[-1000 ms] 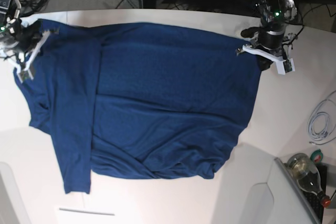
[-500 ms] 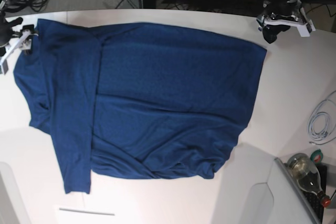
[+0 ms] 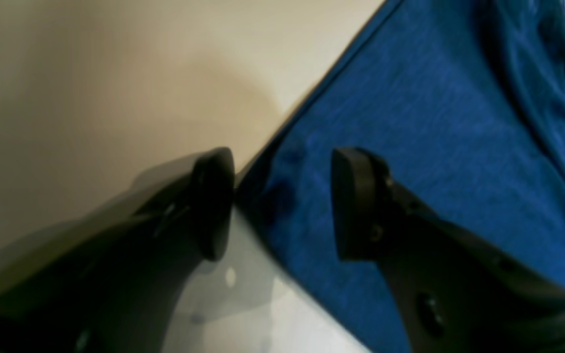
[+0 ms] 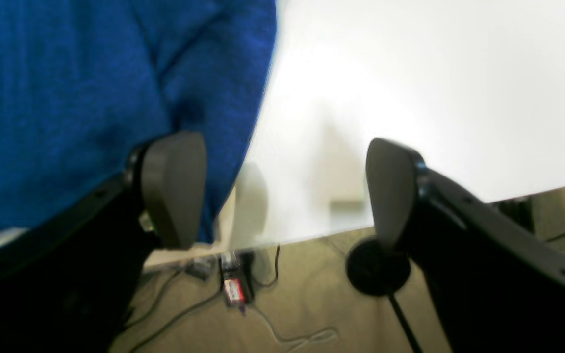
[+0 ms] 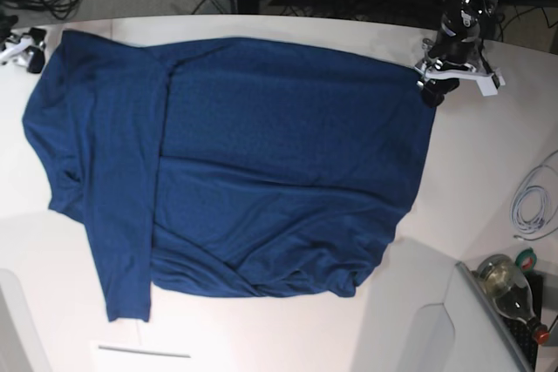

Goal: Layout the t-shirt on the table in an organized manner, then fold the t-shirt properly
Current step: 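Pull the held corners apart with both grippers to stretch the shirt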

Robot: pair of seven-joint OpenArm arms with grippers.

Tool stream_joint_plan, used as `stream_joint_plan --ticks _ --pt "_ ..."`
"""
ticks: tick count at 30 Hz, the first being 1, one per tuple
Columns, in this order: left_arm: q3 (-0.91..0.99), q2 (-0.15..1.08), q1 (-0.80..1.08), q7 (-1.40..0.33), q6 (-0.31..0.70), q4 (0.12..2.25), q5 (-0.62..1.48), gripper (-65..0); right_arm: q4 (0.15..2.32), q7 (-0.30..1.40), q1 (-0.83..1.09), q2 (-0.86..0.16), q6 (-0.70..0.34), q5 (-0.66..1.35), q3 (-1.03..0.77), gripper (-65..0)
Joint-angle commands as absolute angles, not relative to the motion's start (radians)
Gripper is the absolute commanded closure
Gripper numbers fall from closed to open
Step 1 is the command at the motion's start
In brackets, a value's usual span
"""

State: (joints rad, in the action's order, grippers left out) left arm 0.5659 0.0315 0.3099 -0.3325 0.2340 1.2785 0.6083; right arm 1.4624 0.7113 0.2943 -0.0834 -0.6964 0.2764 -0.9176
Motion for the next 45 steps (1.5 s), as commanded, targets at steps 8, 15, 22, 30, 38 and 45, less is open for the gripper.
stream_joint_plan --ticks 8,15,22,30,38,45 --pt "0.565 0.050 0.317 -0.371 0.223 1.279 0.602 -1.8 1.376 0.699 0.291 -0.088 -0.698 0.294 -0.900 -48.0" --pt "0.565 0.051 0.321 -0.372 0.223 1.277 0.601 0.0 1.380 0.757 0.286 -0.061 -0.698 0.295 -0.898 -48.0" --pt "0.565 0.051 0.323 -0.372 0.223 1.283 0.601 0.0 1.371 0.783 0.285 -0.058 -0.698 0.295 -0.897 -47.3" --pt "0.565 0.053 0.325 -0.372 0.223 1.285 0.601 0.0 1.380 0.886 0.262 -0.058 -0.698 0.295 -0.897 -5.1" --pt "0.565 0.084 0.346 -0.374 0.223 1.313 0.601 0.0 1.543 0.972 0.280 -0.035 -0.698 0.295 -0.905 -0.2" --pt "0.565 0.082 0.378 -0.374 0.219 1.379 0.601 0.0 1.610 1.017 0.280 -0.024 -0.698 0.295 -0.901 -1.2"
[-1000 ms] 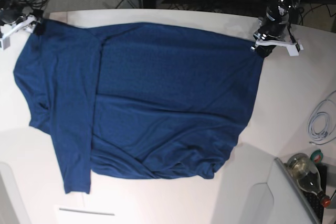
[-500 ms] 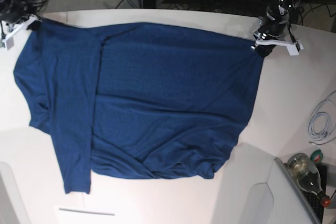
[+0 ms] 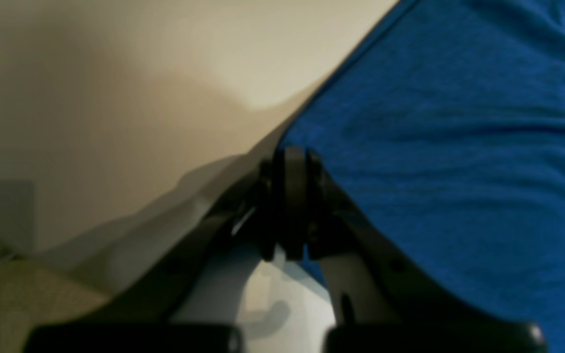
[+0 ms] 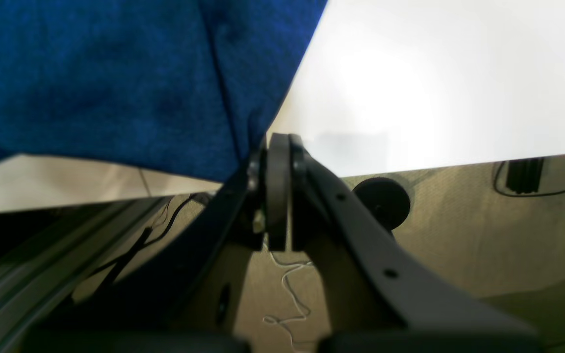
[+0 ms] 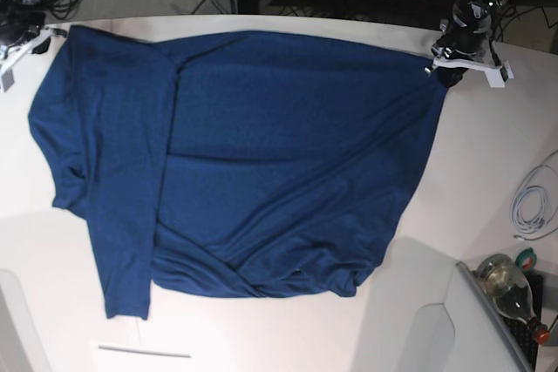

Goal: Layout the t-shirt on the table in an organized manner, then fold the t-shirt properly
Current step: 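Pull the held corners apart with both grippers to stretch the shirt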

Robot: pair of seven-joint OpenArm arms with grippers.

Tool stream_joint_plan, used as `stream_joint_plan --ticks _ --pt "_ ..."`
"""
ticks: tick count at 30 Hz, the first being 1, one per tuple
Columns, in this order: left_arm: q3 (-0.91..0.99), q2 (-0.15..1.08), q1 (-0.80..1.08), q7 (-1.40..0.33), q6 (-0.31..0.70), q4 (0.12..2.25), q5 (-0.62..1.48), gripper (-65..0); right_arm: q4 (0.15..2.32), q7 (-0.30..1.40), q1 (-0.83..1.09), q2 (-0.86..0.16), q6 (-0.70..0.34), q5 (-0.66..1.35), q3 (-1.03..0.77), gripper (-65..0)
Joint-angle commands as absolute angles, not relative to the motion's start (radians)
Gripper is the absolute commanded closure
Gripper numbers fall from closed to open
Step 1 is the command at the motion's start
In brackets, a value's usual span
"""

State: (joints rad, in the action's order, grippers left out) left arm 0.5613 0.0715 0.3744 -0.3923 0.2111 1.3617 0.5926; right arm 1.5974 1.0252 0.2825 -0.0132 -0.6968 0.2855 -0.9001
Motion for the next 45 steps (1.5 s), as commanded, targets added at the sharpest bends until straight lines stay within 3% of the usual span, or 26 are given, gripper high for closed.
stream_joint_plan --ticks 1,2,5,7,22,24,29,30,45 --pt "0.565 0.082 0.378 -0.374 0.219 1.377 0.601 0.0 1.604 1.017 0.278 -0.024 -0.698 0.295 -0.901 -3.9" --pt "0.565 0.082 0.381 -0.374 0.219 1.377 0.601 0.0 1.595 1.017 0.277 -0.024 -0.698 0.295 -0.900 -9.5" --pt "0.565 0.081 0.381 -0.374 0.219 1.377 0.601 0.0 1.575 1.015 0.277 -0.022 -0.698 0.295 -0.901 -36.6" --pt "0.565 0.081 0.381 -0.374 0.219 1.377 0.601 0.0 1.549 1.015 0.277 -0.022 -0.698 0.317 -0.900 -46.8" --pt "0.565 0.082 0.383 -0.374 0.217 1.377 0.601 0.0 1.469 1.018 0.285 -0.024 -0.698 0.406 -0.785 -42.8" --pt "0.565 0.082 0.383 -0.374 0.217 1.376 0.601 0.0 1.469 1.017 0.285 -0.024 -0.698 0.406 -0.791 -34.2" --pt "0.565 0.082 0.383 -0.374 0.217 1.376 0.601 0.0 1.500 1.018 0.306 -0.024 -0.698 0.407 -0.792 -1.5" --pt "0.565 0.082 0.384 -0.374 0.217 1.377 0.601 0.0 1.523 1.024 0.308 -0.024 -0.698 0.407 -0.792 0.0" --pt "0.573 0.082 0.484 -0.375 0.214 1.517 0.602 0.0 1.725 1.194 0.364 -0.027 -0.698 0.400 -0.794 -0.5"
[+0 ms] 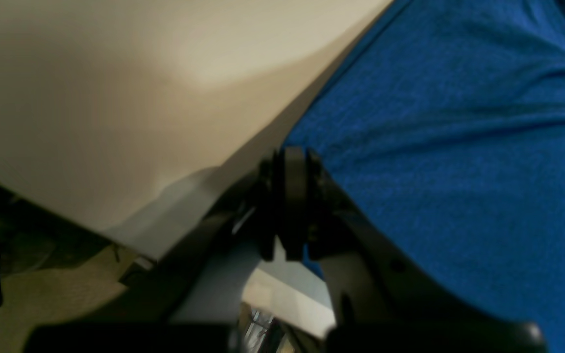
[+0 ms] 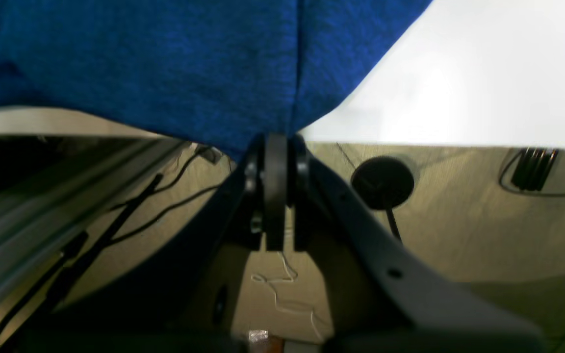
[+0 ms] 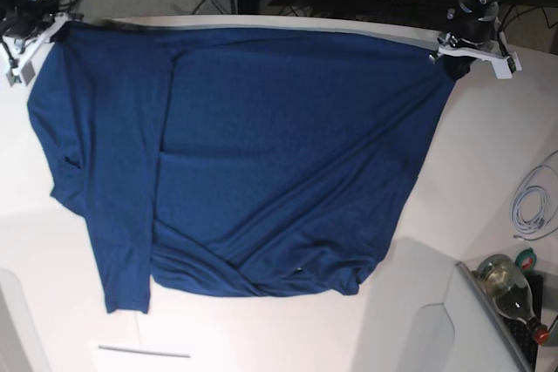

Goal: Layout the t-shirt on the table in an organized manner, then fold the t-shirt properly
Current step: 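Pull the held corners apart with both grippers to stretch the shirt, then lower the held shirt edge onto the table with both grippers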

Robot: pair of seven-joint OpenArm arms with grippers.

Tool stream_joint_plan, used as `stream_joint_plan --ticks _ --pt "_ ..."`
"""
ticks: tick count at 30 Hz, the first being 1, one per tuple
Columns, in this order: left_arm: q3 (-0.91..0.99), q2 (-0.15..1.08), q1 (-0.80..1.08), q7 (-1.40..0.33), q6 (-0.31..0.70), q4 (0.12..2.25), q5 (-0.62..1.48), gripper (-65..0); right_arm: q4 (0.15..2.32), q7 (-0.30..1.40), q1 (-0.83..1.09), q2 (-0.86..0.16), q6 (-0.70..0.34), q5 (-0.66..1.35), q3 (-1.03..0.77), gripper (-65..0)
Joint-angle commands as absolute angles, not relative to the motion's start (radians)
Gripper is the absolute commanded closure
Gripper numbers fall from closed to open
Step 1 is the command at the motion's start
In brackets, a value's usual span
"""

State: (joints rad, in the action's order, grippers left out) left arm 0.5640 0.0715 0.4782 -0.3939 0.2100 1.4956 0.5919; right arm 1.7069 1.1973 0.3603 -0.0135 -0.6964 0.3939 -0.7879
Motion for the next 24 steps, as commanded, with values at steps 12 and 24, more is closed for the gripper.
stream_joint_plan --ticks 12,24 --pt "0.575 0.074 0.507 -0.447 0.214 1.549 0.602 0.0 1.724 1.185 0.390 -0.030 -0.698 0.400 -0.792 -0.5" --pt "0.567 0.074 0.506 -0.453 0.140 1.641 0.605 0.0 1.732 1.210 0.358 -0.030 -0.698 0.400 -0.783 -0.5"
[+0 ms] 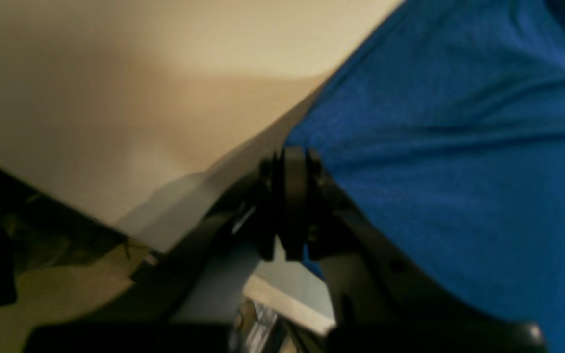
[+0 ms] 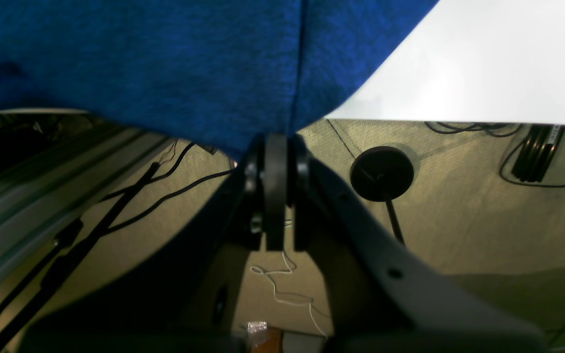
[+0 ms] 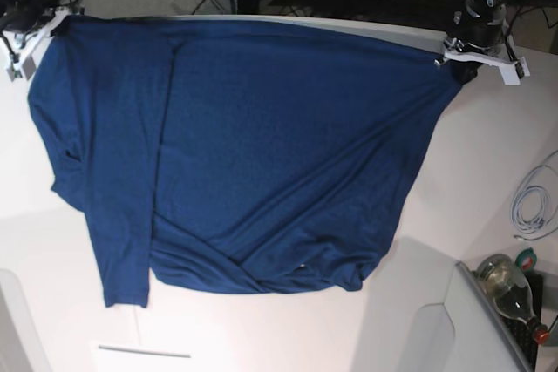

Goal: Layout the t-shirt on the table in an organized manner, then fold the t-shirt properly
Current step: 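Lower the held shirt edge onto the table with both grippers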

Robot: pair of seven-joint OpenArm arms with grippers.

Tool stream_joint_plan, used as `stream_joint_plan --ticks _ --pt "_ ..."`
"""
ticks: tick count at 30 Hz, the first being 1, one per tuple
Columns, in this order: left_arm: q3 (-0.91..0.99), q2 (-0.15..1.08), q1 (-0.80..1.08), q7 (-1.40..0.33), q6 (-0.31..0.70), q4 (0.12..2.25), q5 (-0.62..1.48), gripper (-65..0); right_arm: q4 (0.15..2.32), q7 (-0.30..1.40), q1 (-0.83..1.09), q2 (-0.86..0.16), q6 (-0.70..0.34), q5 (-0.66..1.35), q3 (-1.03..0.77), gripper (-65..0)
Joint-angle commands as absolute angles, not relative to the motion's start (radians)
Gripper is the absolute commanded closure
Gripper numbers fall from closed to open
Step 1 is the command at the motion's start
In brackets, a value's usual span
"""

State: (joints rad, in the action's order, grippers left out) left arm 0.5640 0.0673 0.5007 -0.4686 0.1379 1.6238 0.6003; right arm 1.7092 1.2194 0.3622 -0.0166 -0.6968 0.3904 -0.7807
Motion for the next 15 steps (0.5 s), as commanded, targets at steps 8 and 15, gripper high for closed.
stream_joint_plan --ticks 8,15 --pt "0.568 0.073 0.404 -0.618 0.139 1.643 0.602 0.0 1.759 1.357 0.234 -0.031 -0.698 0.398 -0.782 -0.5" --pt "0.570 0.071 0.315 -0.679 0.139 1.632 0.602 0.0 1.747 1.371 0.139 -0.056 -0.698 0.398 -0.717 -0.5"
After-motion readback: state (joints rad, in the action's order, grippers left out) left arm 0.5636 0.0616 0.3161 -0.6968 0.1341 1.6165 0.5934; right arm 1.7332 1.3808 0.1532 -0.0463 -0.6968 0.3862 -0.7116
